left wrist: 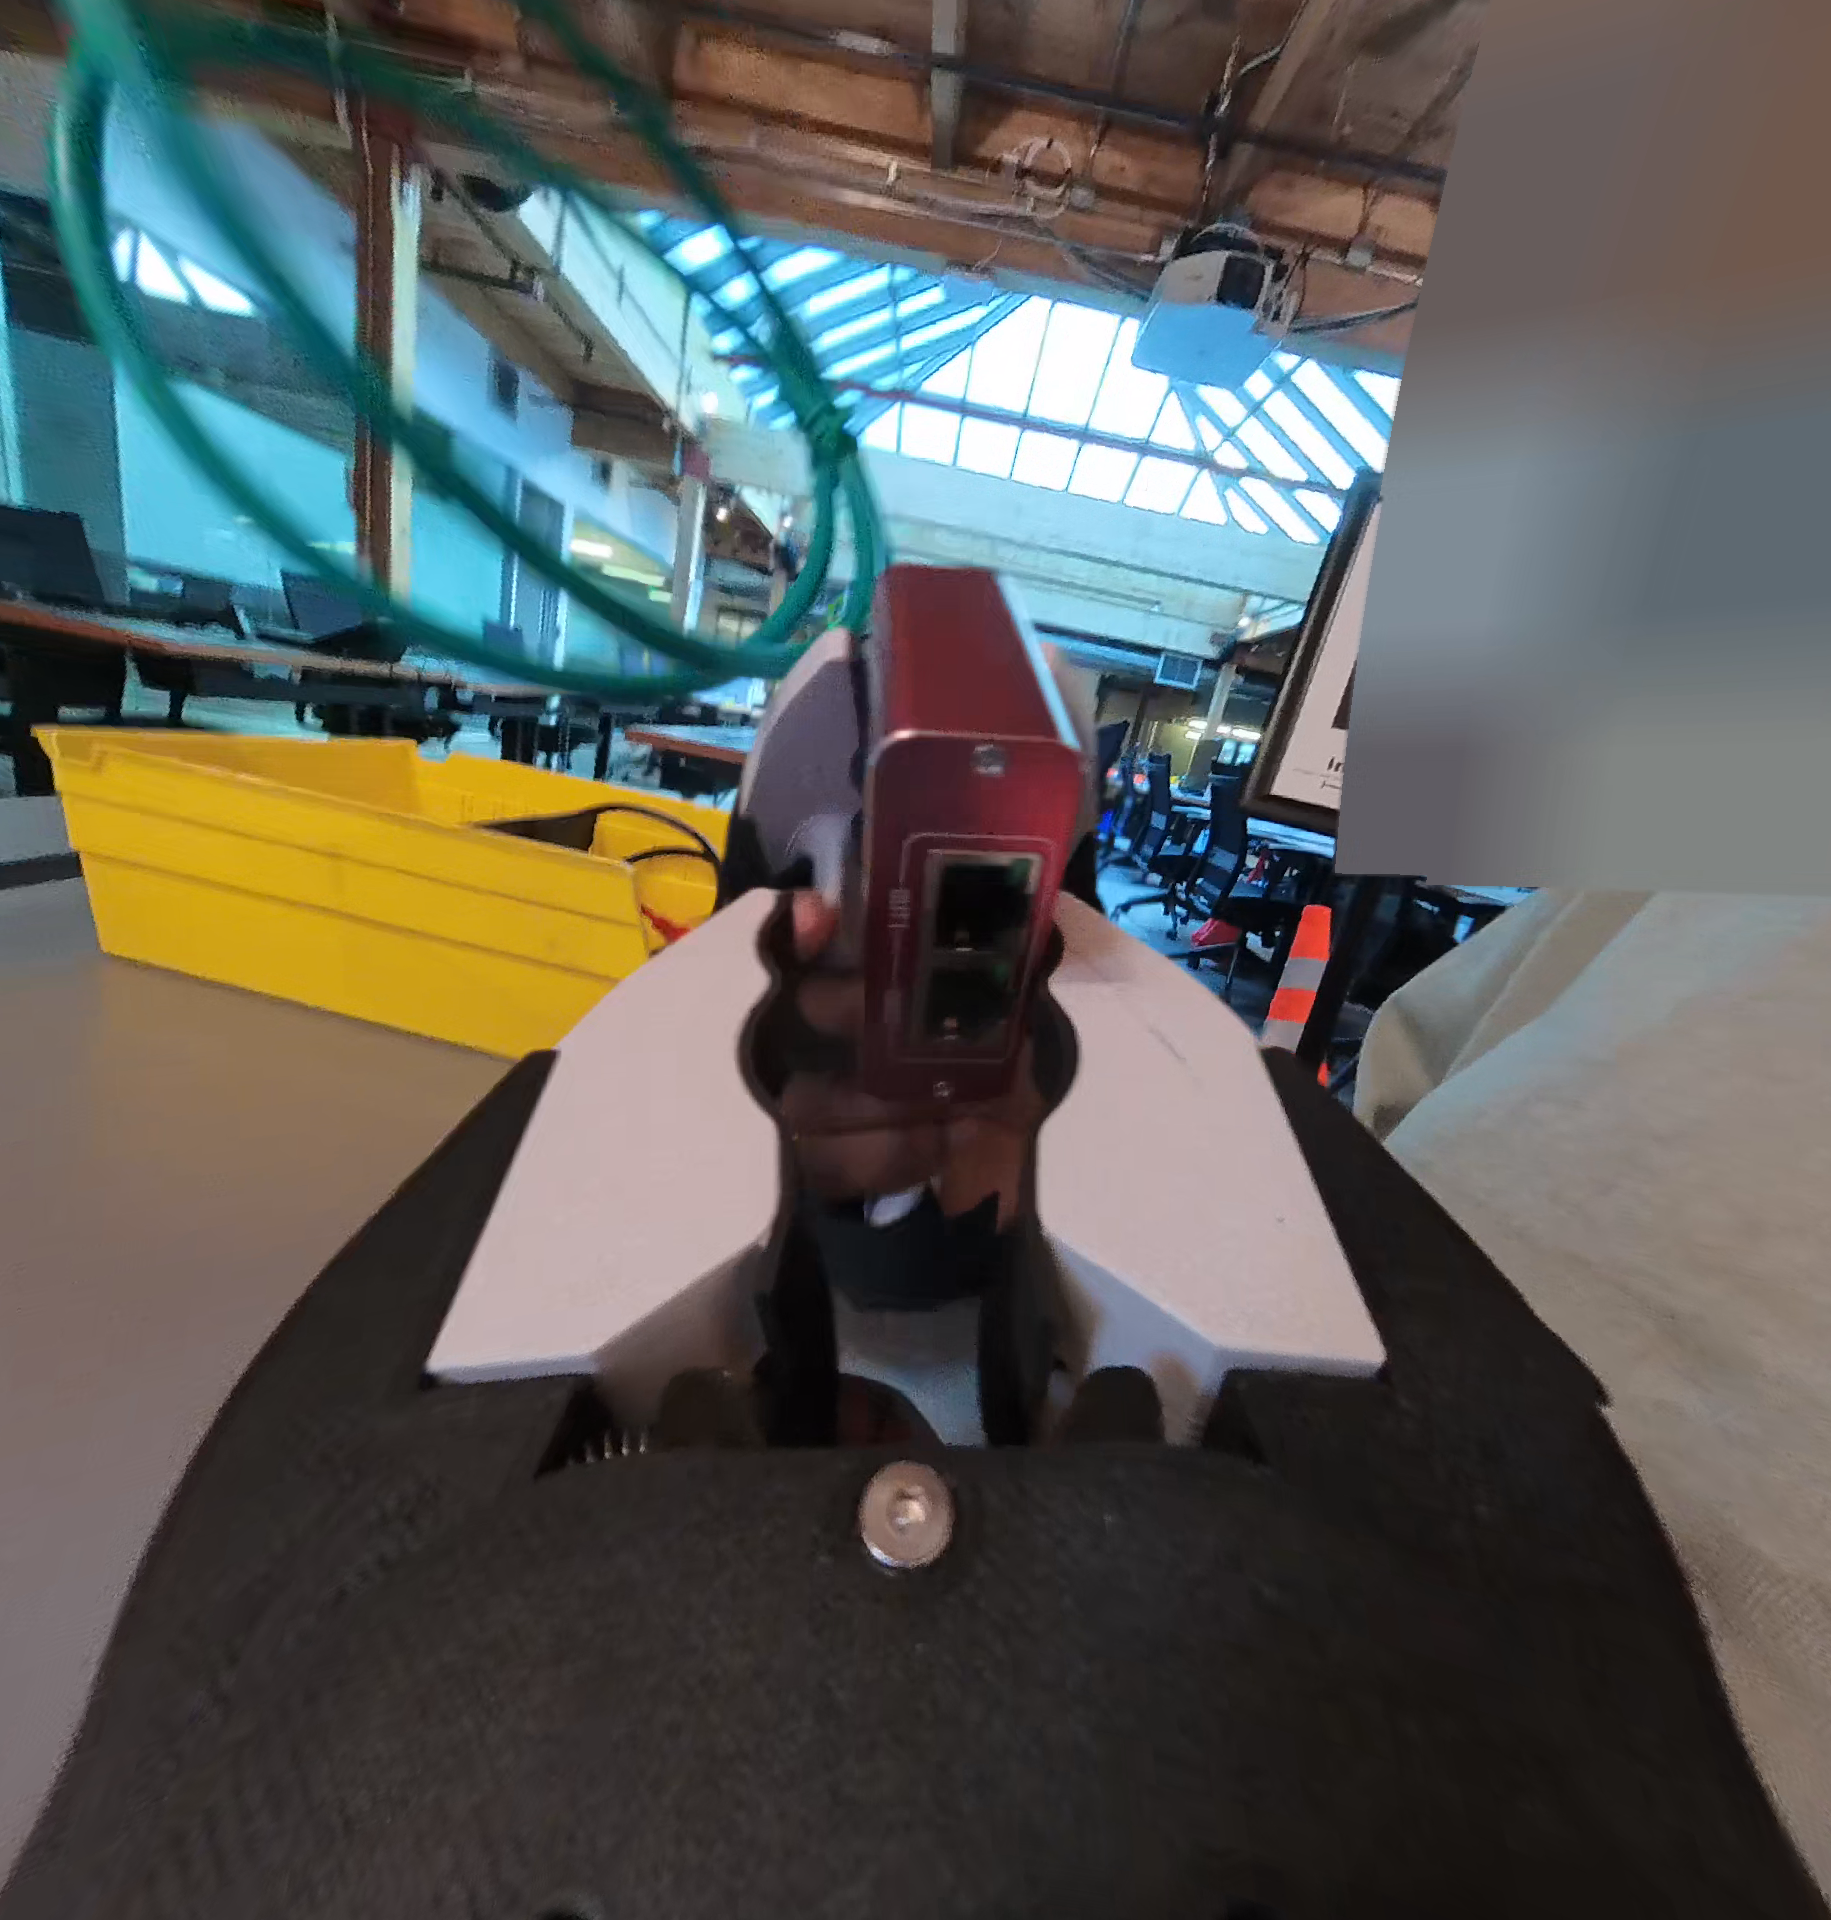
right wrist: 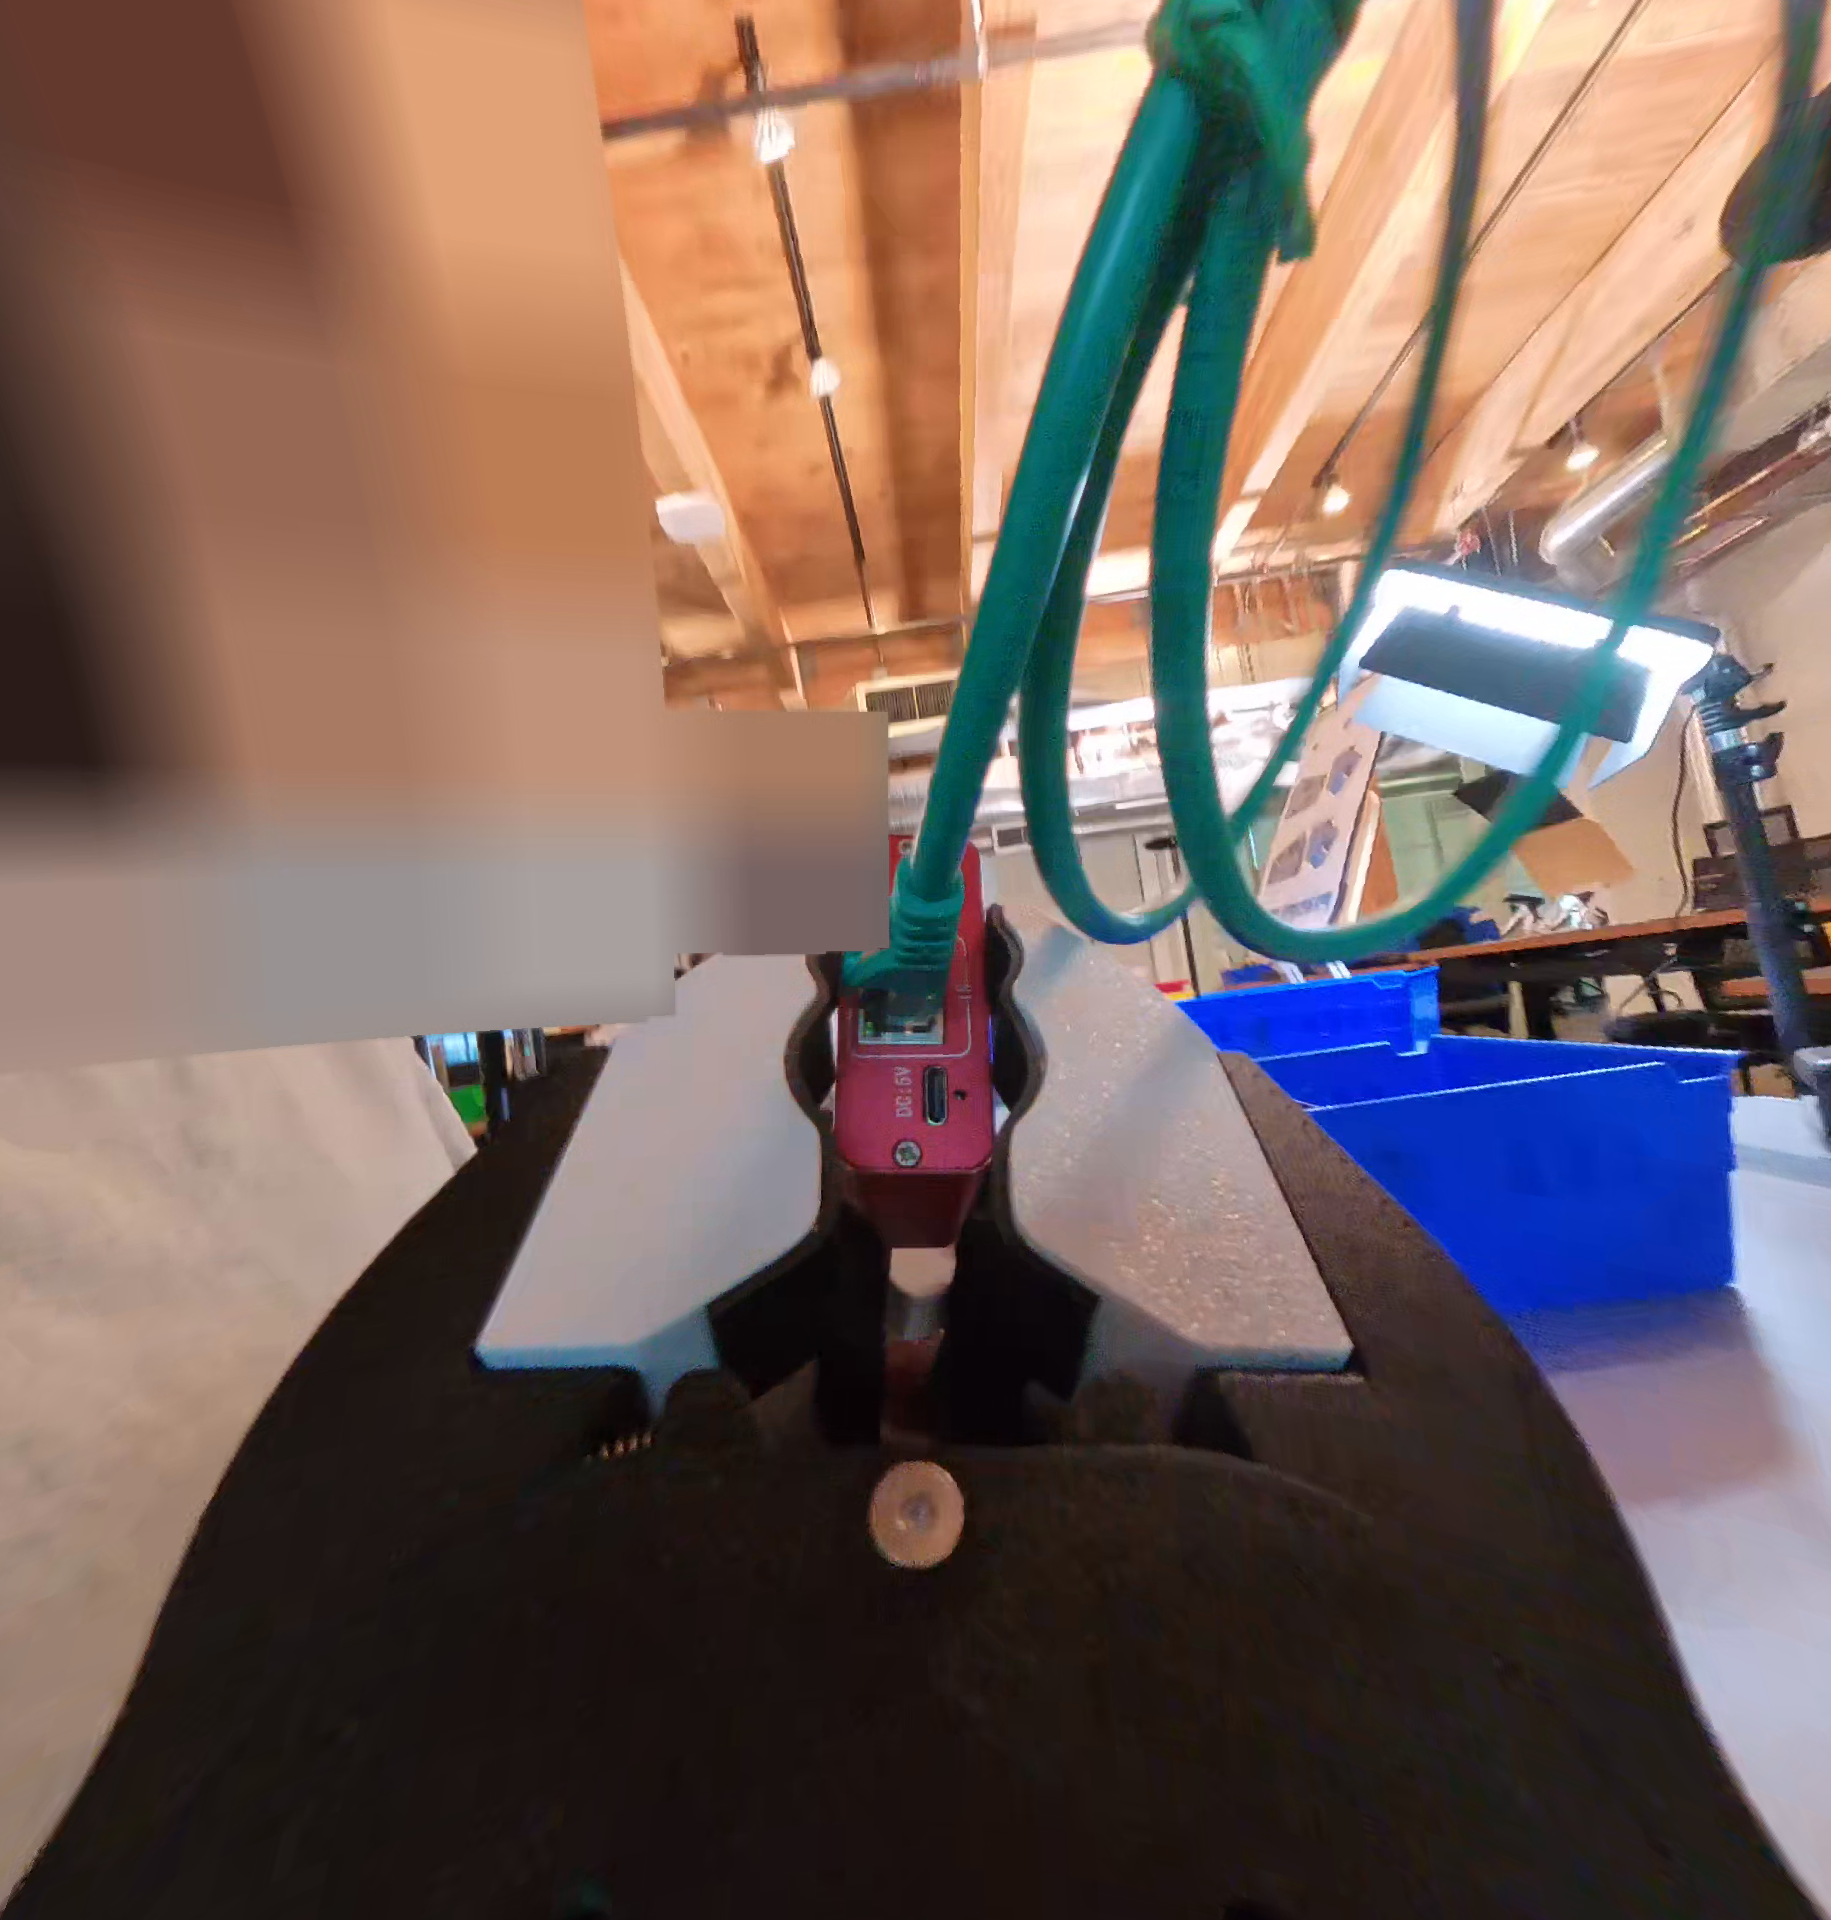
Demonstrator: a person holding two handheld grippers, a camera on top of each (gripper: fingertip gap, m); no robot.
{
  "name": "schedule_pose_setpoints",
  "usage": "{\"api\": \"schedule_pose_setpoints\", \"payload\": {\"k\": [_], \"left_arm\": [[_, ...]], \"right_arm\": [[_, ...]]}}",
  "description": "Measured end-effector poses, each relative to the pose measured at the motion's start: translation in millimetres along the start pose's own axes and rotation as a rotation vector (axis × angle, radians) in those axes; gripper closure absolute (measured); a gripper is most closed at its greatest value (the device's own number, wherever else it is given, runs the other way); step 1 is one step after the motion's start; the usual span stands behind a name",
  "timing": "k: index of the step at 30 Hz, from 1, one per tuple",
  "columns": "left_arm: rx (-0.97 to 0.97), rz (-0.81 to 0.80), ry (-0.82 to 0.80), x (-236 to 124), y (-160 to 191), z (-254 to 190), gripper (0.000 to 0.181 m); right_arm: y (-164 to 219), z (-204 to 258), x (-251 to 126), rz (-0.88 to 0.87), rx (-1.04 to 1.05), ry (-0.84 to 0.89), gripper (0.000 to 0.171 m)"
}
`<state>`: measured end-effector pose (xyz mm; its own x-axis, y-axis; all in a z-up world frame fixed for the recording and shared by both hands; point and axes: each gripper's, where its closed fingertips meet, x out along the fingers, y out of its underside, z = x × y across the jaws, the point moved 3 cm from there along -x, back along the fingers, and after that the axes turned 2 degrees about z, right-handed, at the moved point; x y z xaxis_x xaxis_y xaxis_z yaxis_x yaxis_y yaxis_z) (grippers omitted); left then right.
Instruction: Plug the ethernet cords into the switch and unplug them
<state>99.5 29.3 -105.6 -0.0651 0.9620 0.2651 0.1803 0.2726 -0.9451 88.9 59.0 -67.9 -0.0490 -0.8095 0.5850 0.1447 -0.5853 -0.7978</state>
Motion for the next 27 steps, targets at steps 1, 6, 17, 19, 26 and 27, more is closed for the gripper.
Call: {"api": "schedule_pose_setpoints", "payload": {"k": [1,6,17,19,26,27], "left_arm": [[0.024,-0.028,0.011,-1.9,-3.3,-3.5,0.151],[-0.017,-0.037,-0.044,-7.2,-6.2,5.8,0.154],[-0.040,-0.026,-0.010,-8.4,-6.2,4.0,0.154],[-0.021,0.002,-0.013,-6.3,-3.0,2.9,0.154],[-0.036,-0.017,-0.004,-5.2,-4.0,2.4,0.153],[-0.035,0.000,-0.009,-4.6,-2.3,2.6,0.152]], "right_arm": [[1.9,-2.6,0.4,-0.011,0.018,0.010,0.144],[7.1,-11.1,-3.5,0.158,0.033,0.056,0.145],[-0.4,-5.7,-22.4,0.382,0.065,0.040,0.140],[5.3,-7.0,-22.9,0.422,0.032,0.053,0.147],[14.3,-8.3,-23.2,0.450,0.033,0.044,0.147],[18.5,-8.1,-21.0,0.467,0.029,0.046,0.147]]}}
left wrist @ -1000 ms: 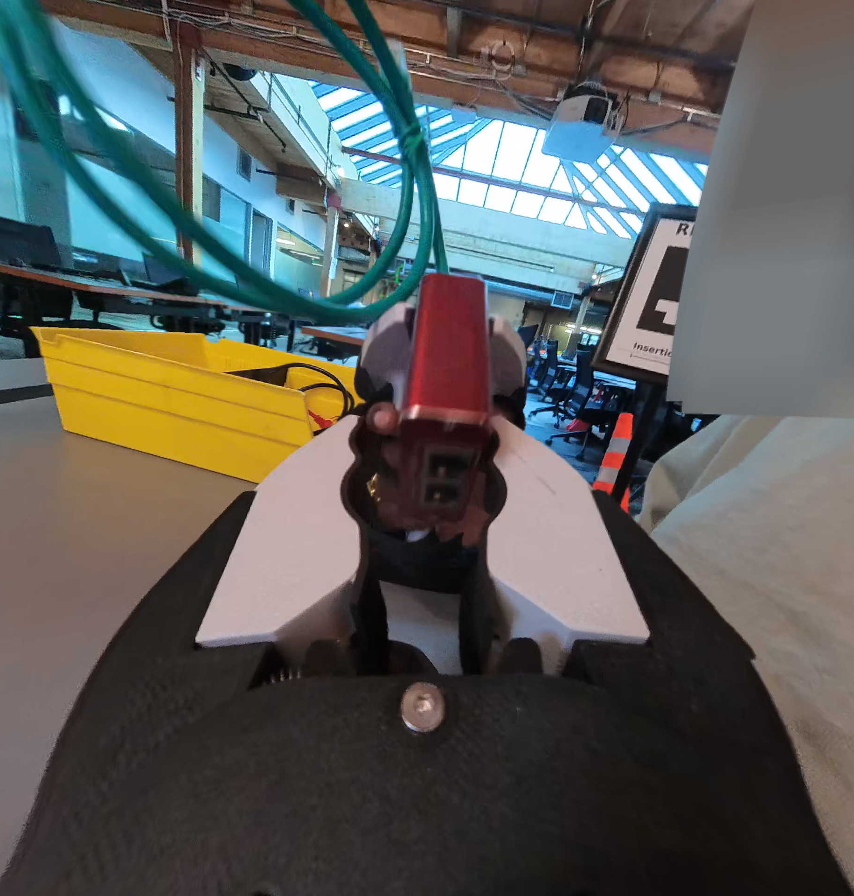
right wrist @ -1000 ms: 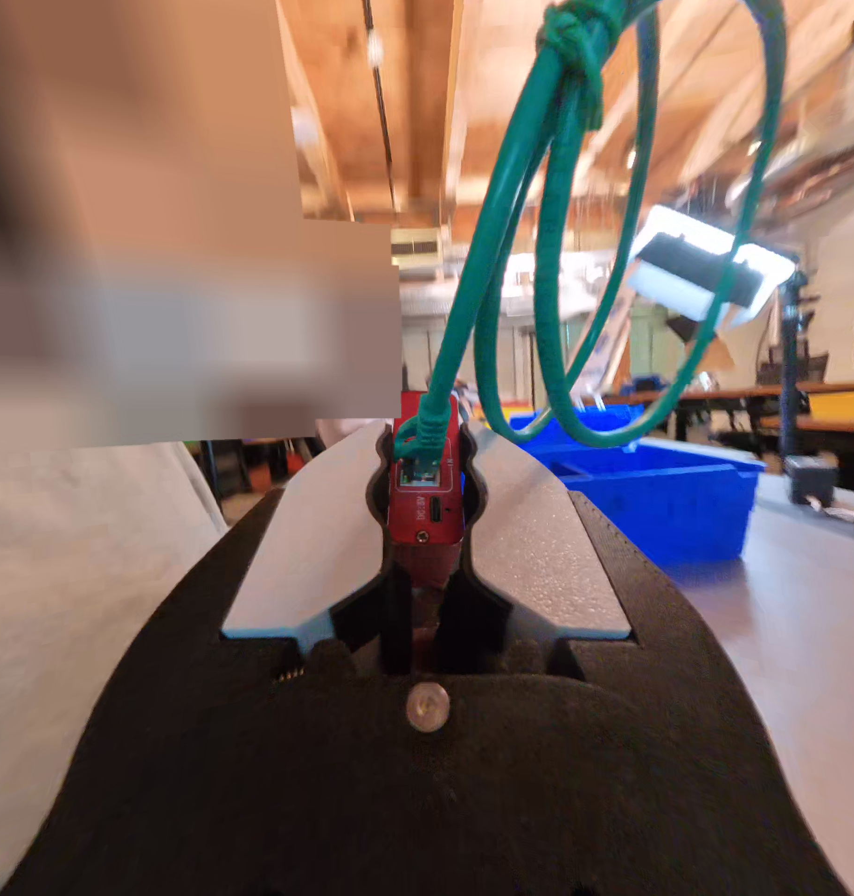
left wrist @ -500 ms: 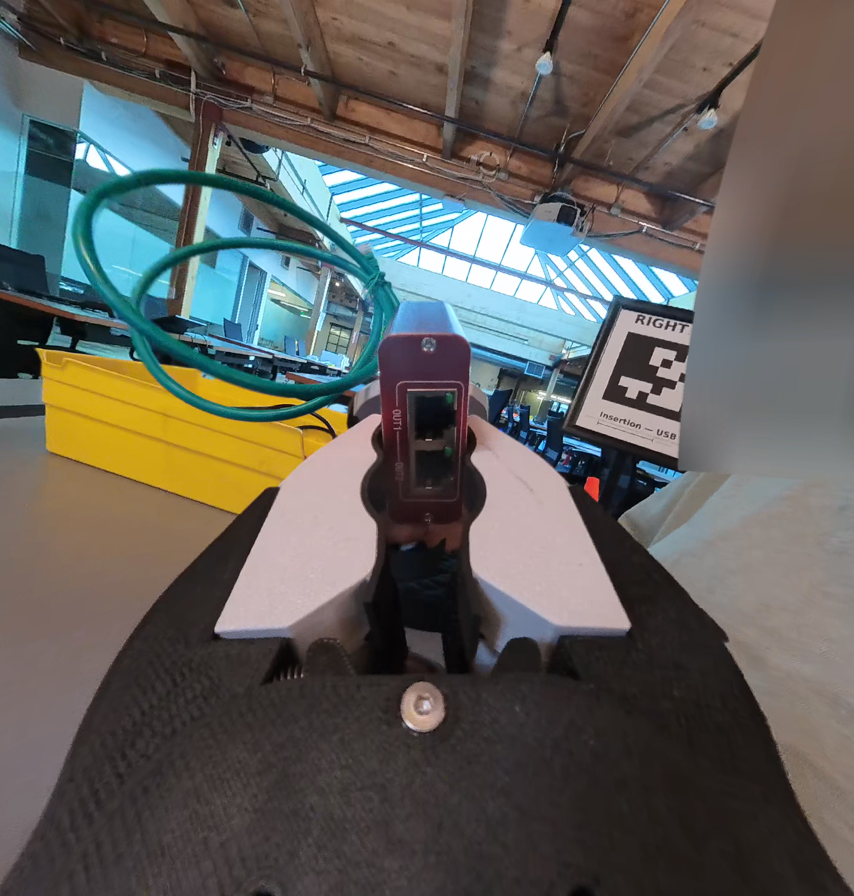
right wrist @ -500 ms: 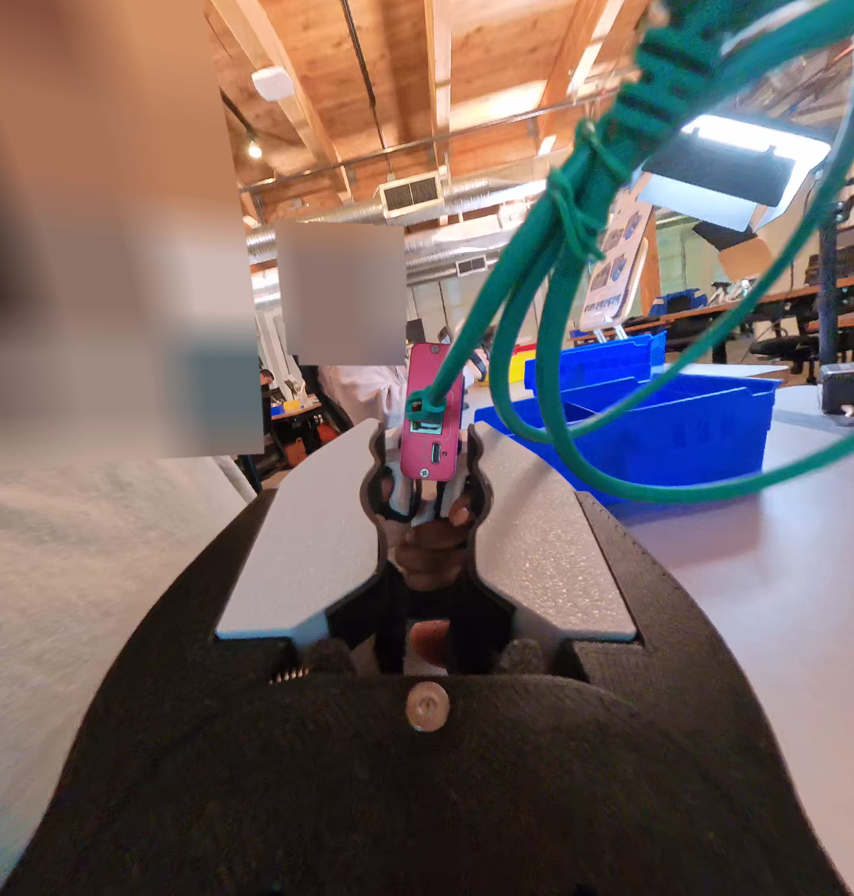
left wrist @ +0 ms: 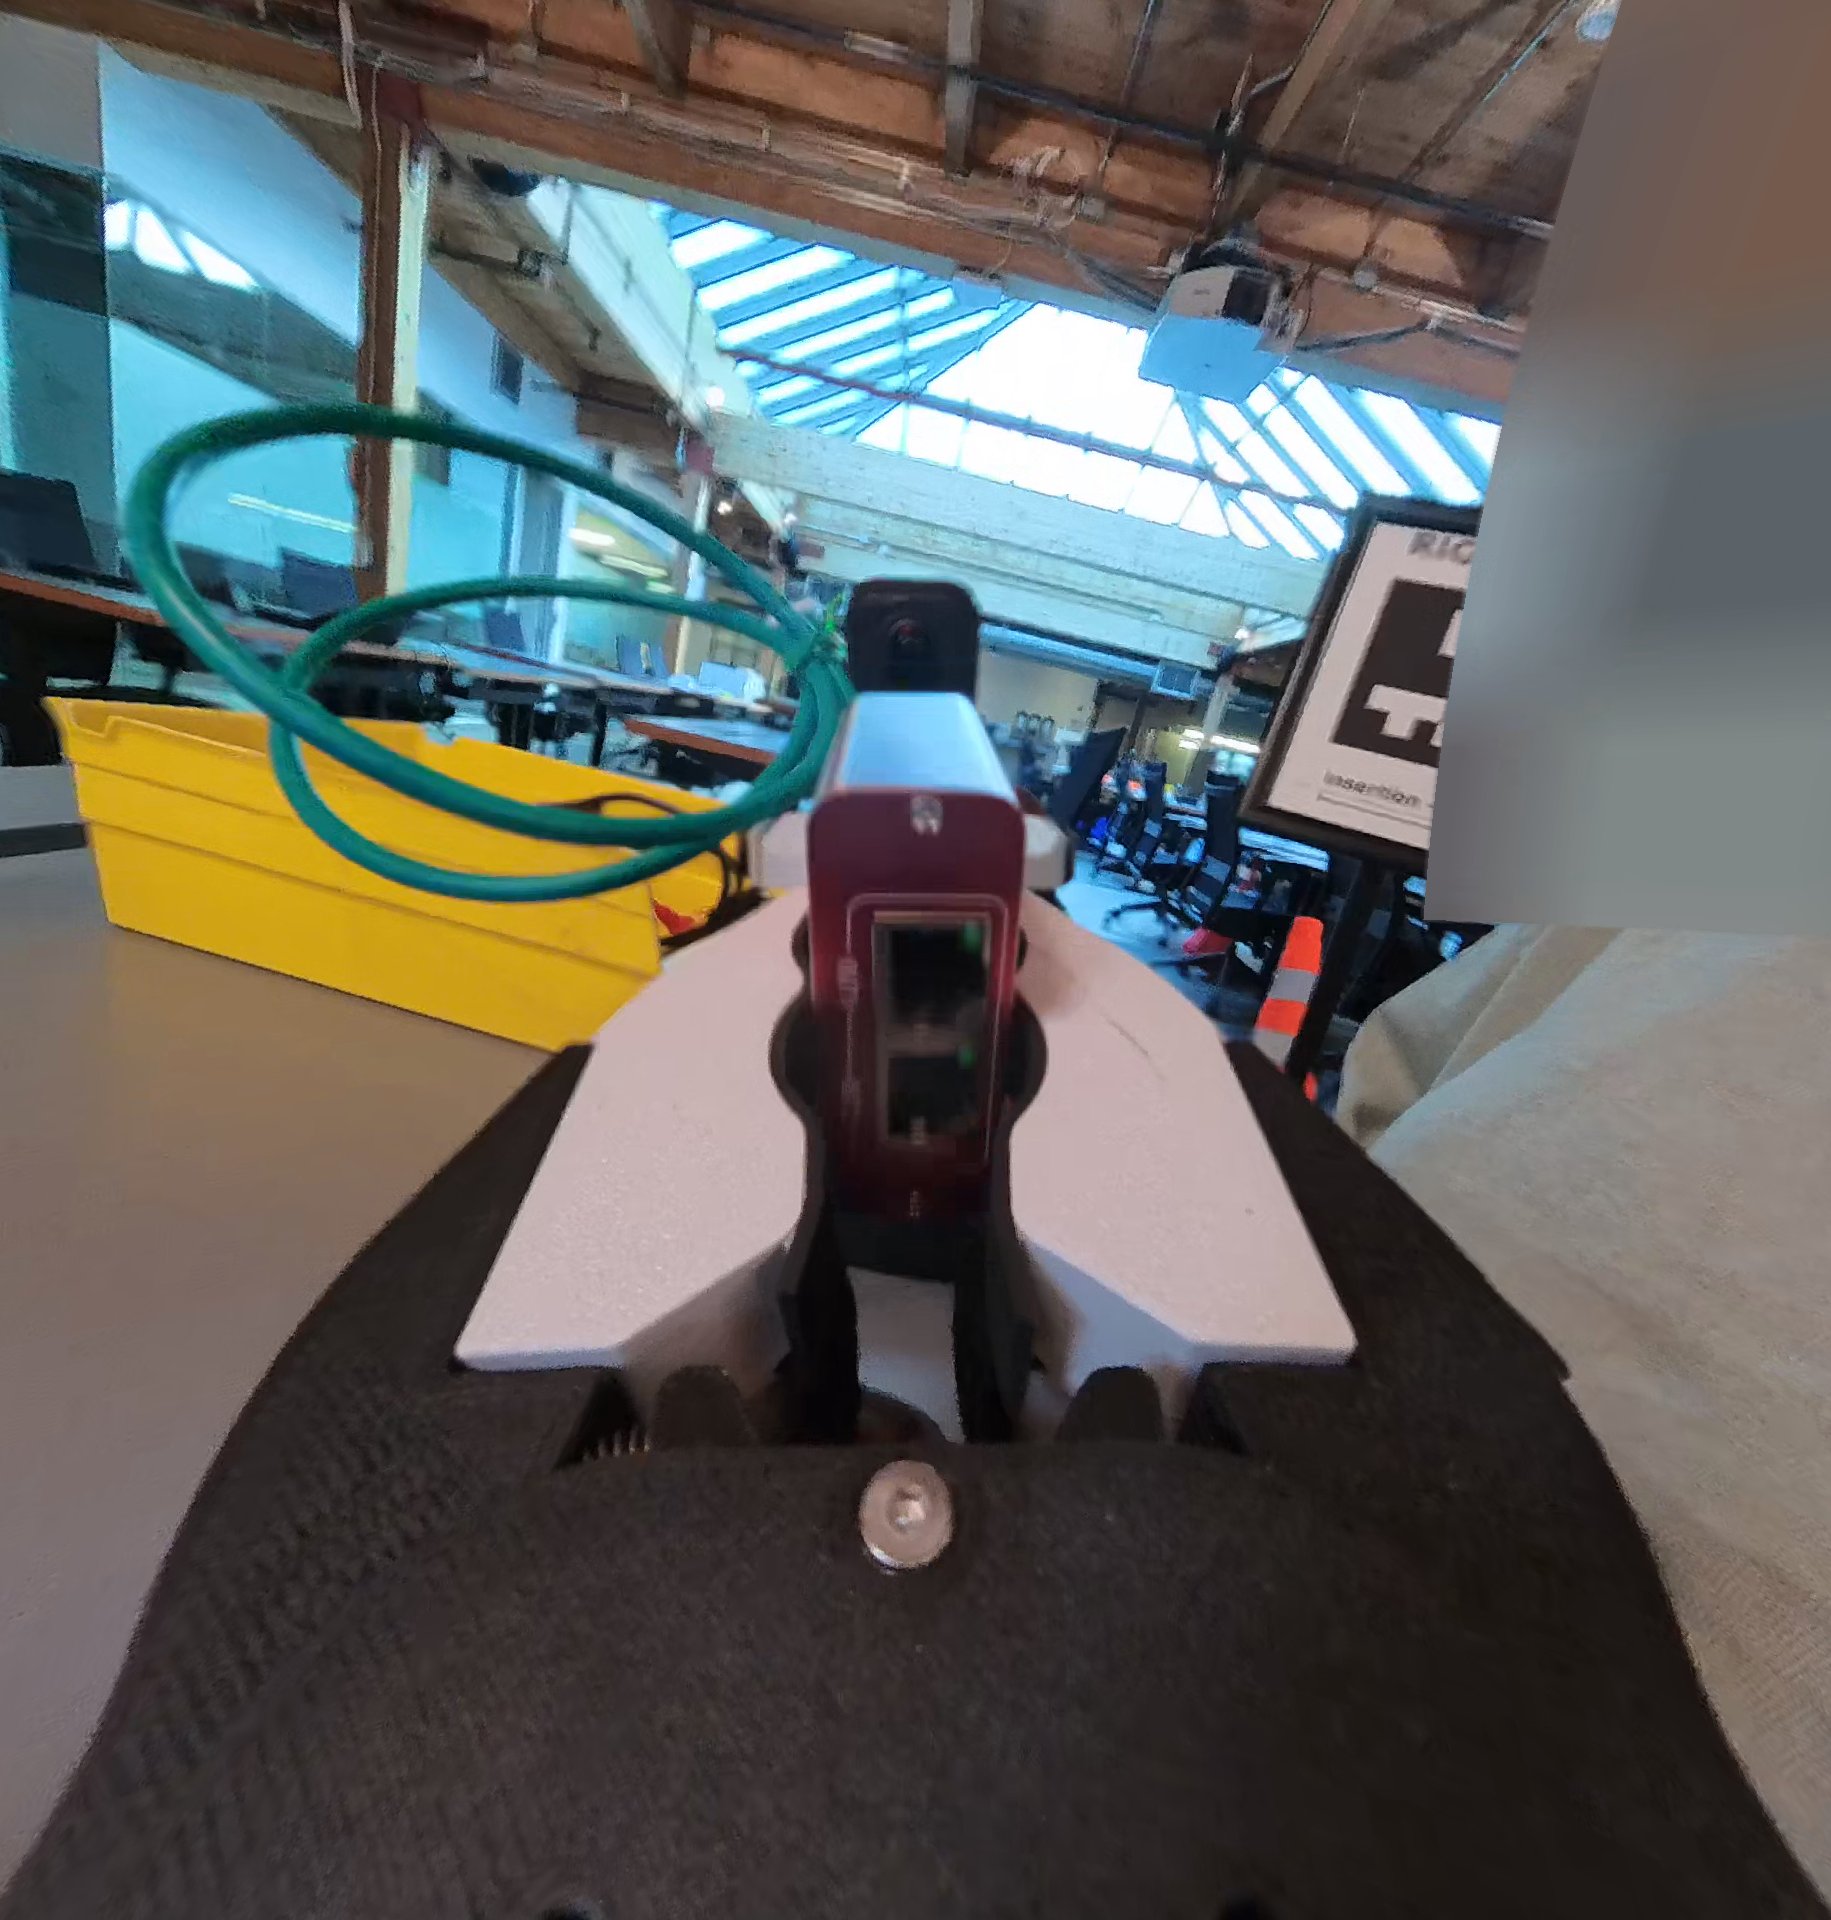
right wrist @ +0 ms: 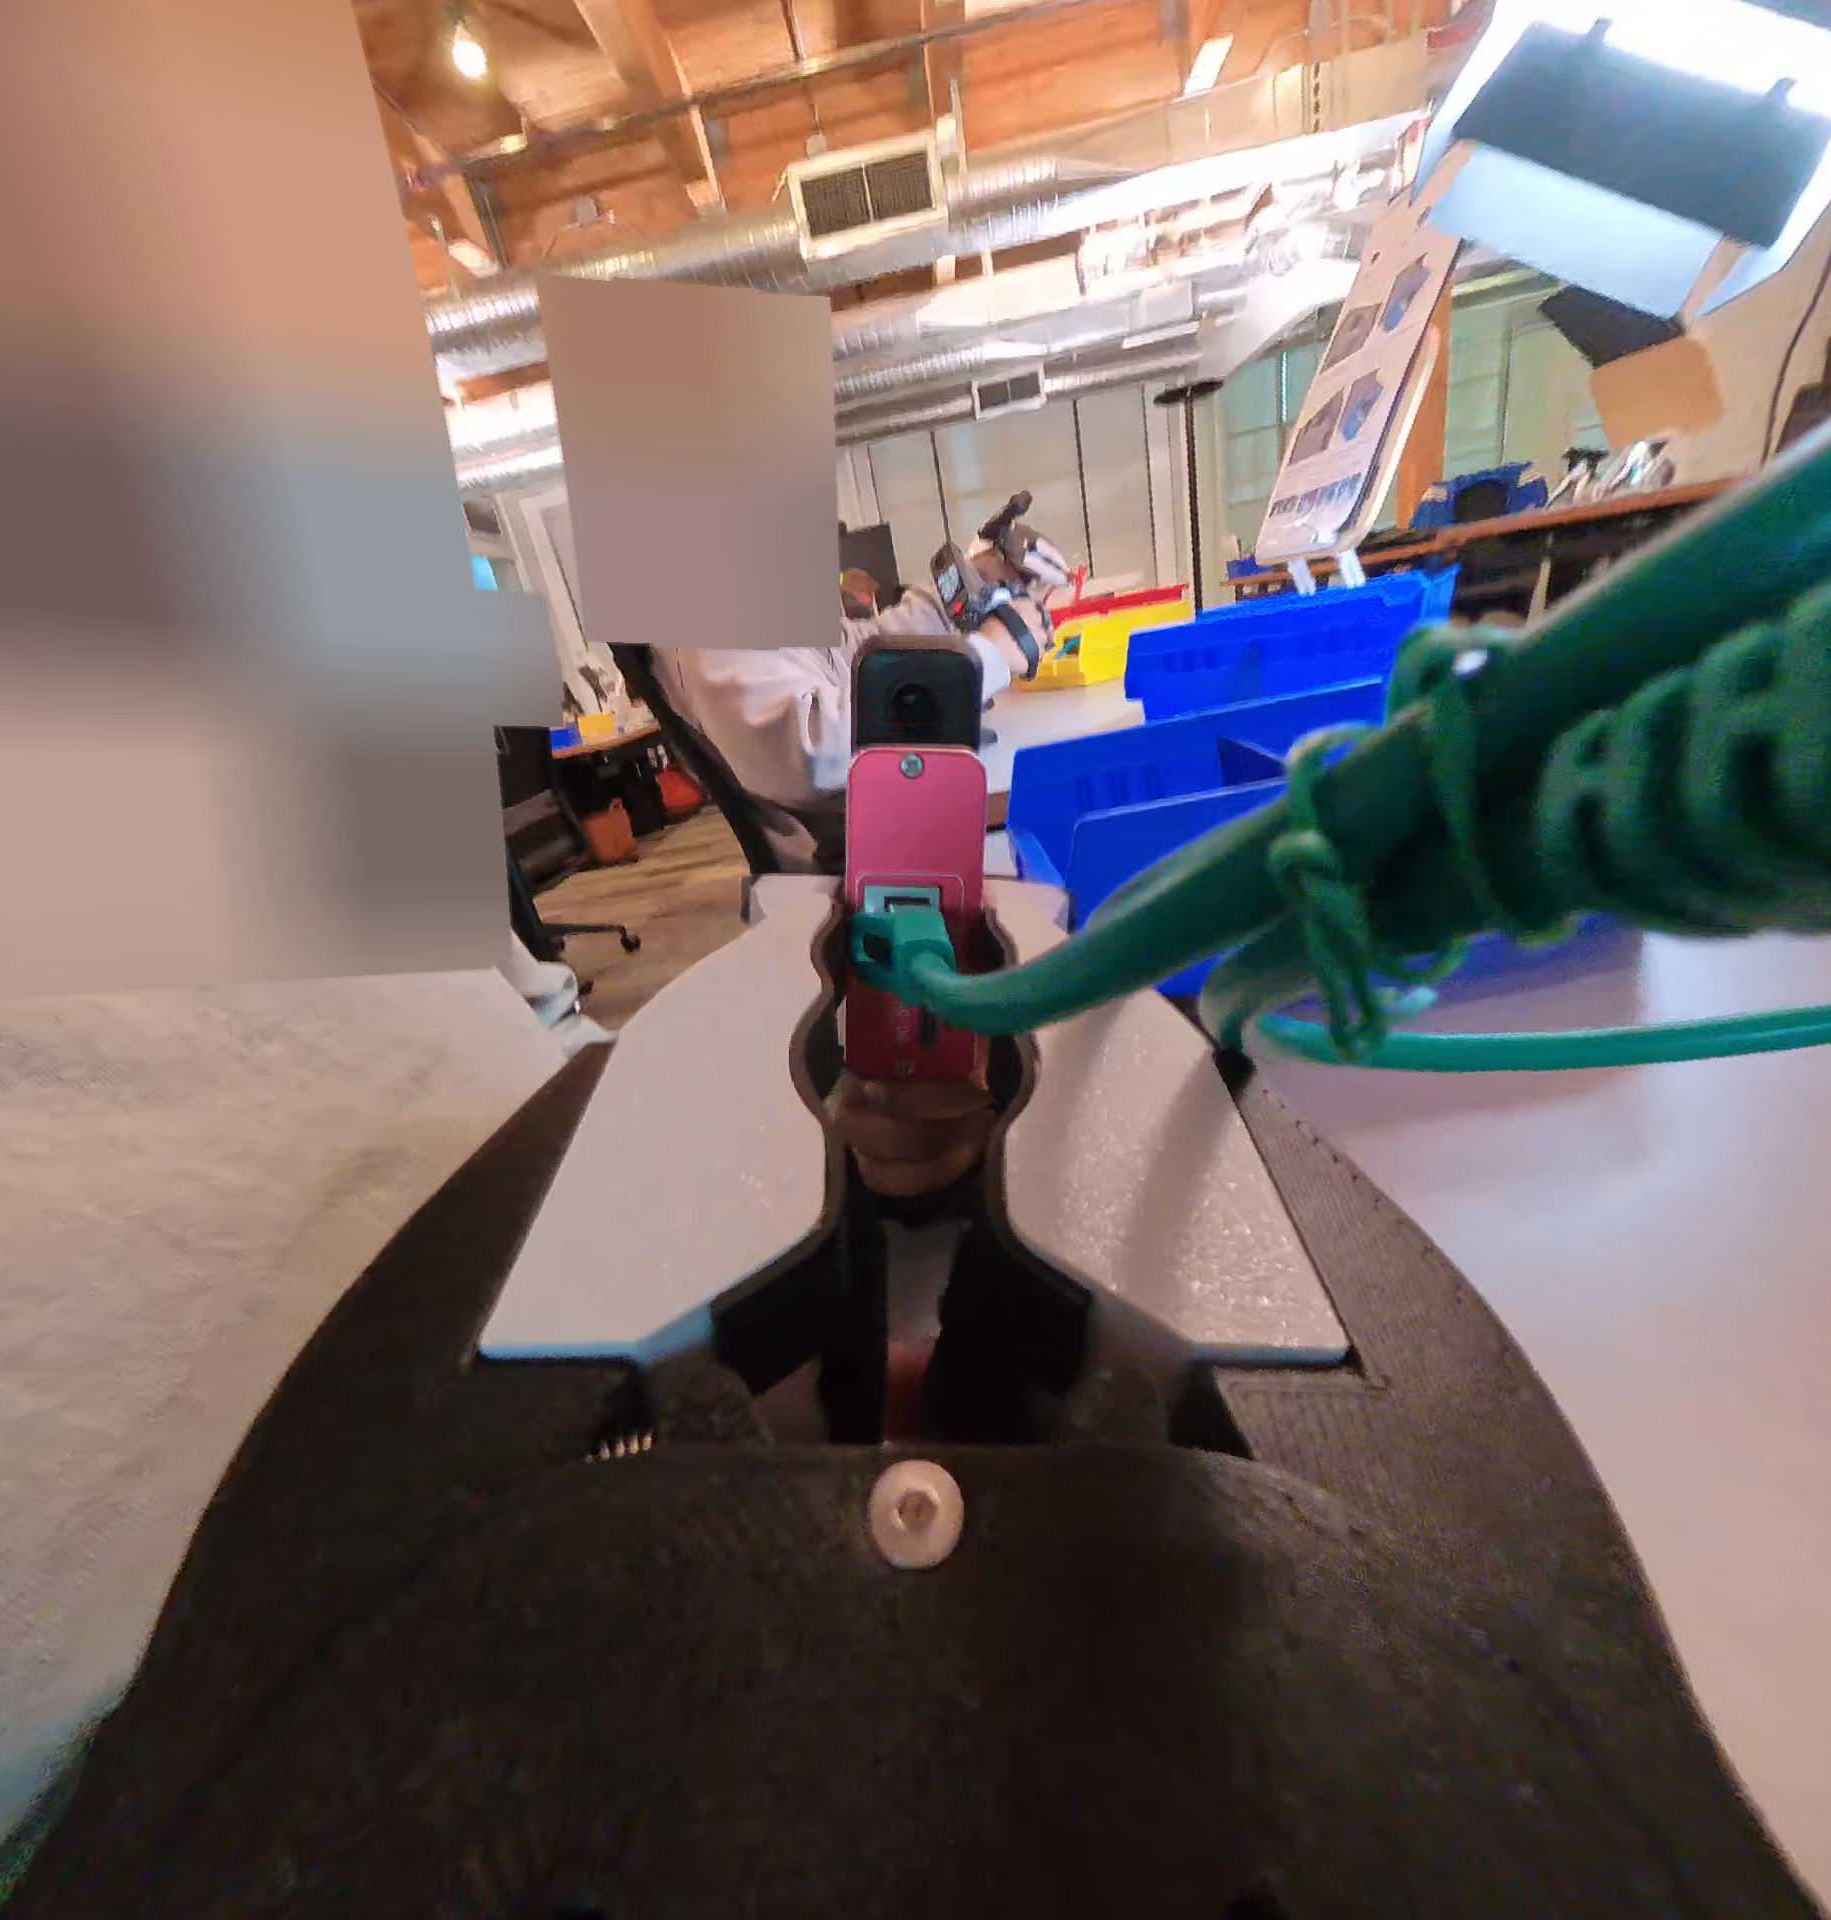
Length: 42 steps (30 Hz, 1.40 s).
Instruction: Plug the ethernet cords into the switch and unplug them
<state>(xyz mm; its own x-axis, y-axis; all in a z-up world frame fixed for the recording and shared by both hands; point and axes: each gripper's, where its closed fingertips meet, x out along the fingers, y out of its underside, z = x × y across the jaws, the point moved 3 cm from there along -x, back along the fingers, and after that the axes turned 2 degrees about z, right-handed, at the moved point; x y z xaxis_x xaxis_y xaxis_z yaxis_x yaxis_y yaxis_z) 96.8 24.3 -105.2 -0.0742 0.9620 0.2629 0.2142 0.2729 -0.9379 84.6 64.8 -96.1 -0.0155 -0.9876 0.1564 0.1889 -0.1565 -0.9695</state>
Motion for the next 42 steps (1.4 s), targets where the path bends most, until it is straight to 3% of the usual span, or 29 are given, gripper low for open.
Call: {"api": "schedule_pose_setpoints", "payload": {"k": [12,31,42], "left_arm": [[-0.028,-0.032,0.000,-4.3,-5.1,3.3,0.153],[0.034,0.011,-0.025,-2.6,0.9,1.7,0.154],[0.142,0.006,-0.153,-2.8,0.2,9.4,0.153]], "right_arm": [[-6.1,1.9,-18.1,0.049,-0.055,0.040,0.151],[-3.0,1.8,-15.1,0.092,-0.063,0.059,0.151],[-8.1,-6.5,-8.3,0.119,-0.372,0.282,0.152]]}}
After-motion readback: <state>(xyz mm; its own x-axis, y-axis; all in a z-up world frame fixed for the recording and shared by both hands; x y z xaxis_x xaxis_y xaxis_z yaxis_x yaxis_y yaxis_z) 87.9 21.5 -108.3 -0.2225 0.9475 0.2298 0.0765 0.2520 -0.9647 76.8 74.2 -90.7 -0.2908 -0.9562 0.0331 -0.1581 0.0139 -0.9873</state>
